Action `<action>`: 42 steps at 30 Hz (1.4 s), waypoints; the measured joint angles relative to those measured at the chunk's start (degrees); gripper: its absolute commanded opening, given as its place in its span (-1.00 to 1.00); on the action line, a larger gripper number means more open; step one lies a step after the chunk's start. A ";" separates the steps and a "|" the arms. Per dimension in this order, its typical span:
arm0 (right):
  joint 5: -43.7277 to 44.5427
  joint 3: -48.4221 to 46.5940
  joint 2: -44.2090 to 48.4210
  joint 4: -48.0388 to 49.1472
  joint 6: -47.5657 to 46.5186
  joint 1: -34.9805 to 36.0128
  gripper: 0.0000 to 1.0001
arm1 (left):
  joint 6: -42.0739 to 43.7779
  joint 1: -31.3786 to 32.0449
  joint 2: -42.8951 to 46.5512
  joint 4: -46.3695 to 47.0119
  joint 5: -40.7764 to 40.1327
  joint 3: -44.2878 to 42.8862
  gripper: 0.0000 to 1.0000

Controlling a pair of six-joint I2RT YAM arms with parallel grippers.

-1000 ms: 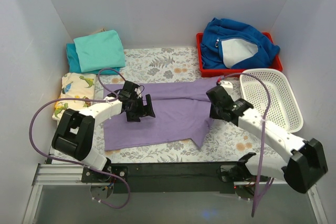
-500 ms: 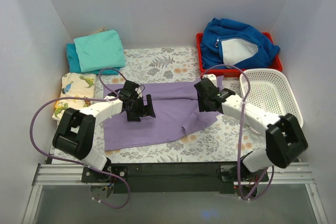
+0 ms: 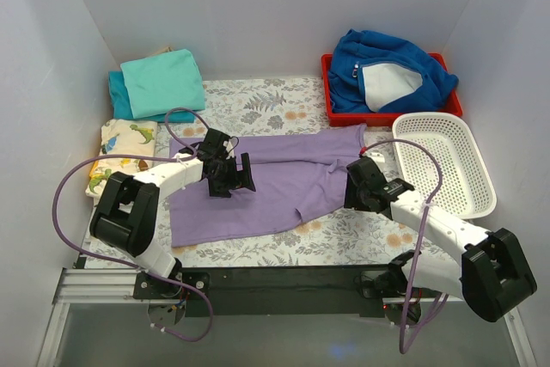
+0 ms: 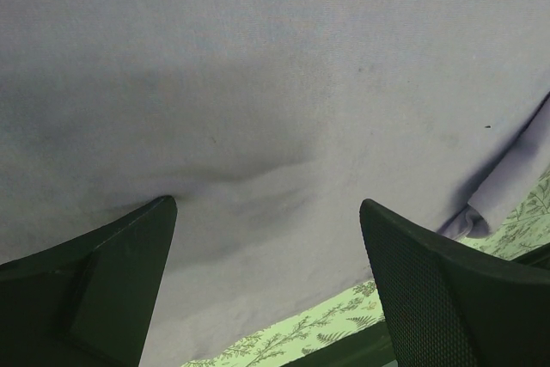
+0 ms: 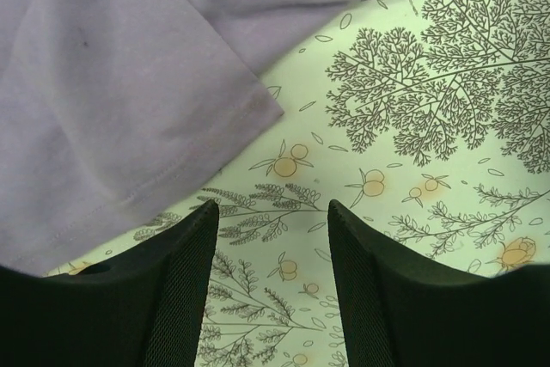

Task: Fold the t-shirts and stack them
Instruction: Fold the tshirt

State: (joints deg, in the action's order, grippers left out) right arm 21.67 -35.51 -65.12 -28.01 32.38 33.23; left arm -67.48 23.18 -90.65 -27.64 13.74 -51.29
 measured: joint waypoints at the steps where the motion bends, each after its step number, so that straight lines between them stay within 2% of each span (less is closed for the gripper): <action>1: -0.57 0.98 0.00 1.05 0.28 -0.81 0.19 | 0.07 0.00 0.00 -0.09 0.00 0.00 0.74; 12: -6.84 6.12 -2.75 15.06 -1.31 -8.13 0.16 | 0.13 0.00 -0.02 -0.17 -0.02 0.00 0.75; 18: -9.33 7.10 -4.42 19.52 -2.38 -10.45 0.07 | -0.07 0.00 -0.02 -0.13 -0.04 0.00 0.80; 21: -10.54 7.26 -5.55 22.34 -2.80 -10.86 -0.14 | -0.26 0.00 -0.02 -0.09 -0.02 -0.02 0.82; 24: -12.09 7.30 -6.67 24.30 -2.91 -11.10 -0.45 | -0.33 0.00 -0.07 -0.11 -0.02 -0.09 0.82; 25: -12.81 7.30 -6.99 24.81 -3.02 -11.15 -0.69 | -0.33 0.00 -0.07 -0.09 -0.02 -0.09 0.82; 27: -13.62 7.30 -7.28 25.20 -2.97 -11.15 -0.97 | -0.33 0.00 -0.17 -0.09 0.00 -0.13 0.82; 34: -16.39 8.09 -4.20 23.74 -3.37 -11.15 -0.97 | -0.44 0.00 -0.87 -0.20 0.31 -0.76 0.82; 42: -16.85 8.24 16.61 10.84 -2.10 -11.02 -0.97 | 0.07 0.00 -0.92 -0.39 0.35 -0.96 0.82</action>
State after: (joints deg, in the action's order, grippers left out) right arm 4.82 -27.27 -48.51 -17.17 30.28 22.22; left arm -67.42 23.18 -91.57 -28.03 14.09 -52.25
